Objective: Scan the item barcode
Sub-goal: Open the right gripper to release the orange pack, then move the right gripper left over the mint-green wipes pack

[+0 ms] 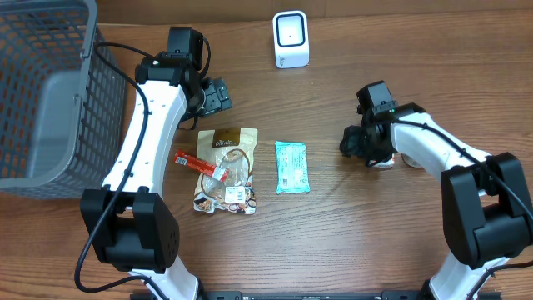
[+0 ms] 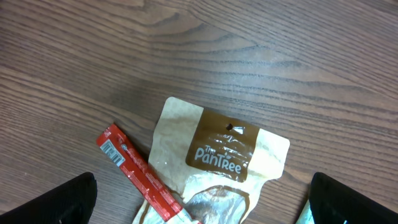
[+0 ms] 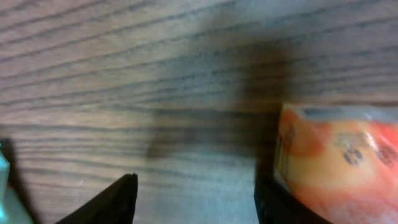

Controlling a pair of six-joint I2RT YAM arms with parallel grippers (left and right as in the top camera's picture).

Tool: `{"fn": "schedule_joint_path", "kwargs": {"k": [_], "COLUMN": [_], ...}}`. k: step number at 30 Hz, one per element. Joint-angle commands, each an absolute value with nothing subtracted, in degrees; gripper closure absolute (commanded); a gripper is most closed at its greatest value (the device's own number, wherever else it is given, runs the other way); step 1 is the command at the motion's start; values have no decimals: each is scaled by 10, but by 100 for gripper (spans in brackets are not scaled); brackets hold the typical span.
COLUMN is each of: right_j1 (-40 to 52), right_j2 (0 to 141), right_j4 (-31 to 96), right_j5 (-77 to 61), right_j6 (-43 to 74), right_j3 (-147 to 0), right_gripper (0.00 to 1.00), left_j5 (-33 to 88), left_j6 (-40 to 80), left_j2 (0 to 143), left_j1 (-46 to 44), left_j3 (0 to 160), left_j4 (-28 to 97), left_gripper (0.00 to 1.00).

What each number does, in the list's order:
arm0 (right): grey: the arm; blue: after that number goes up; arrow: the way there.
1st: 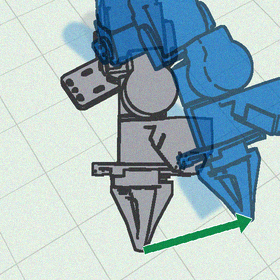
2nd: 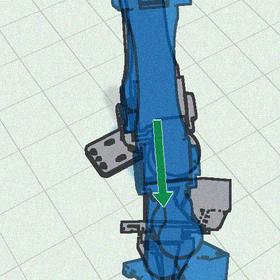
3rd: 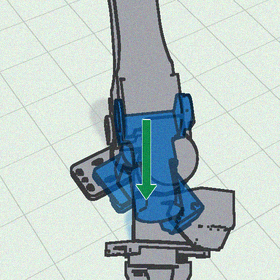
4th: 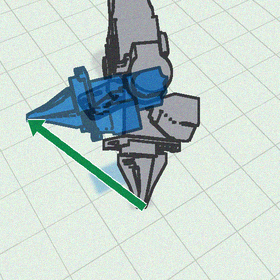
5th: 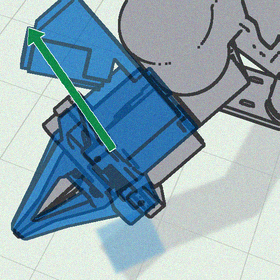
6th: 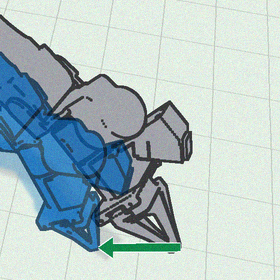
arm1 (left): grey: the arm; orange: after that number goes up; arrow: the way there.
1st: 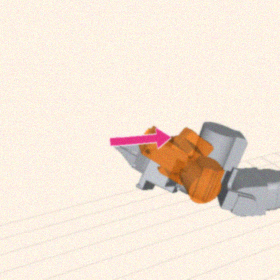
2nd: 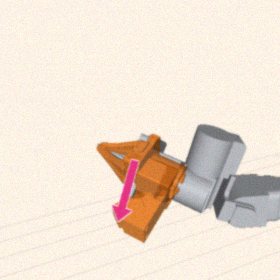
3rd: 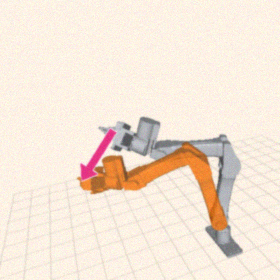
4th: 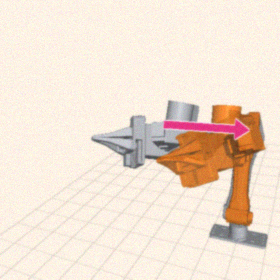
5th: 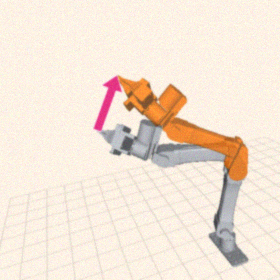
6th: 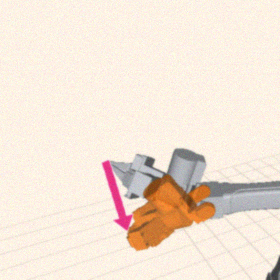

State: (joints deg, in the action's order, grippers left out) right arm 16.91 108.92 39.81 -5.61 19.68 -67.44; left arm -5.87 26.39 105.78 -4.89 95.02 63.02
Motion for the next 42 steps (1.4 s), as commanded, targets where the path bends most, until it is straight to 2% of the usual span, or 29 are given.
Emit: {"fn": "schedule_joint_path", "kwargs": {"k": [1,14,22,26,33,42], "right_j1": [169,121,91,98,147,267], "right_j2": [1084,1084,1081,1080,1080,1080], "right_j4": [373,440,457,480,462,385], "right_j5": [-44,60,48,-41,-206,-223], "right_j6": [197,196,190,168,162,183], "right_j3": [-644,-678,-690,-717,-724,-724], "right_gripper": [39,39,37,38,37,37], "left_j5": [-64,-64,-64,-64,-64,-64], "left_j6": [257,257,257,257,257,257], "left_j2": [1049,1049,1049,1049,1049,1049], "left_j1": [-49,-49,-49,-49,-49,-49], "left_j3": [957,957,957,957,957,957], "left_j4": [630,630,630,630,630,630], "left_gripper": [0,0,0,0,0,0]}}
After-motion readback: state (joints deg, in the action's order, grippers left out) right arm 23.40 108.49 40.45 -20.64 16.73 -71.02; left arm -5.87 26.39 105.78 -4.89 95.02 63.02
